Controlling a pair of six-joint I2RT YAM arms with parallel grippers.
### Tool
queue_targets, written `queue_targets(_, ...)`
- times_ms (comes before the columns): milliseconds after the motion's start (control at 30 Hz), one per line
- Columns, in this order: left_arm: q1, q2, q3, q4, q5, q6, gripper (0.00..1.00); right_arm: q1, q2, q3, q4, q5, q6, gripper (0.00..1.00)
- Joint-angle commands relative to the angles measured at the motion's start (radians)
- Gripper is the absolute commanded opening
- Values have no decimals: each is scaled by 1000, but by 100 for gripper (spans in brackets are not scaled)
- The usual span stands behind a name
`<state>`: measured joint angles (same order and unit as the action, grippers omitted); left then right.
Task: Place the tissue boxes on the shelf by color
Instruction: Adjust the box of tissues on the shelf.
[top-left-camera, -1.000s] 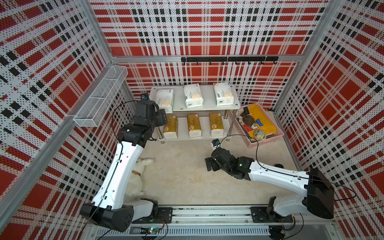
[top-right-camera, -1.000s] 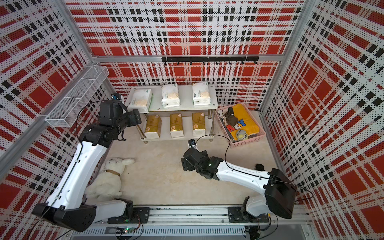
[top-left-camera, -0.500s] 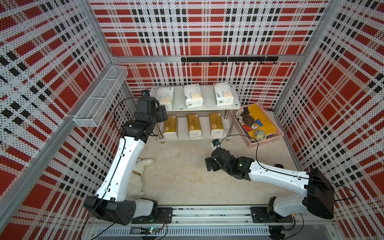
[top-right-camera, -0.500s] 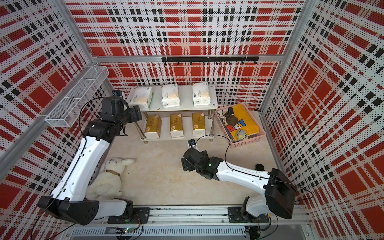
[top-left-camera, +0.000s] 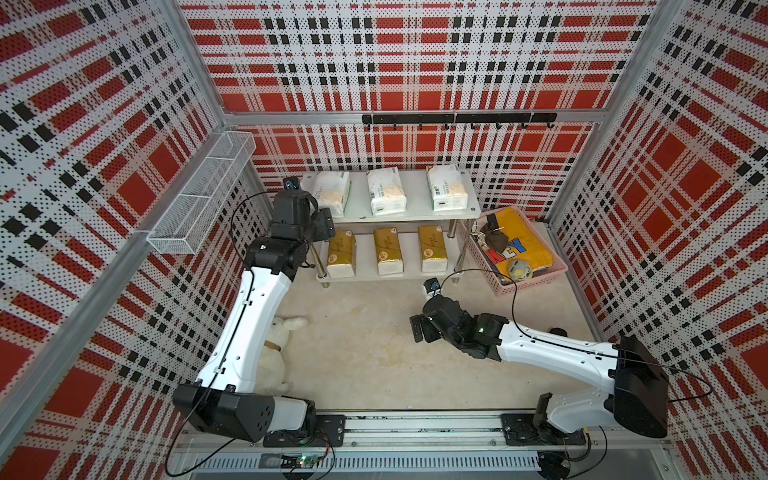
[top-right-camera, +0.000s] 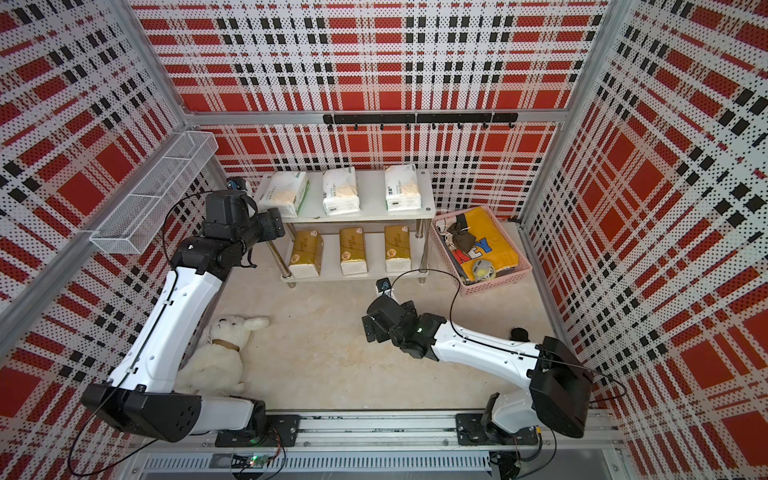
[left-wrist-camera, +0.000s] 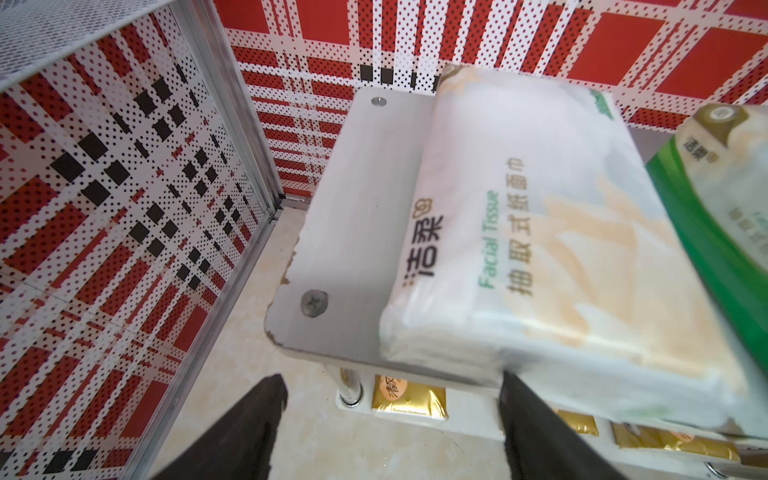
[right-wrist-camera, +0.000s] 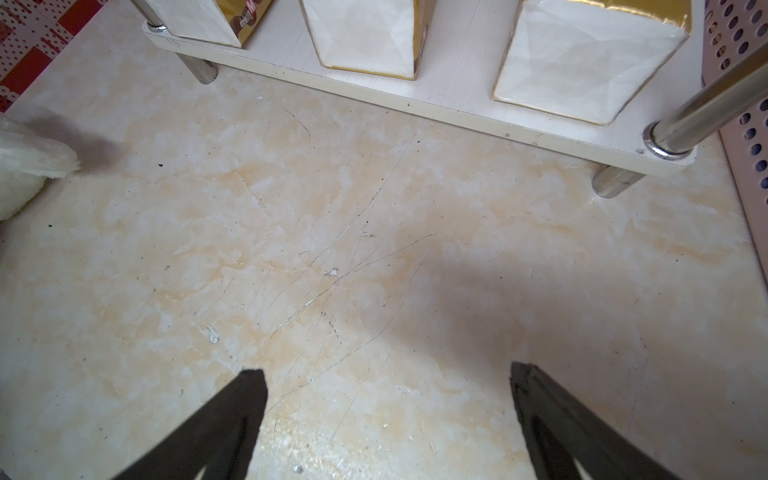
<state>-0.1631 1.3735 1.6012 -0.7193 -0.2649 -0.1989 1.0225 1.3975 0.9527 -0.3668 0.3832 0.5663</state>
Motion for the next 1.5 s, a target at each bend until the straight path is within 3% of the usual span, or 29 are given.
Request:
queue_targets(0,6,-15,-4,37,37,3,84,8,-13,0,11,12,-2,100)
queue_targets(433,8,-21,-18,34,33,1,84,8,-17,1,8,14,-2,100)
queue_targets(900,-39,-201,-158,-22,68,-51,88,8,4,21,8,8,-5,100)
queue_targets(967,-76,-223,-178,-24,71,-69,87,8,5,26,6,14,-5,100)
queue_targets(1100,-244,-240,-181,-18,4,-140,87,8,9,34,1,16,-5,100)
queue_targets(1300,-538,-152,-121,19,-210,-256,87,8,17,32,-6,18,-5,100)
queue_targets(1467,-604,-18,-46,95,-259,-289,84,8,19,38,-12,18,-5,100)
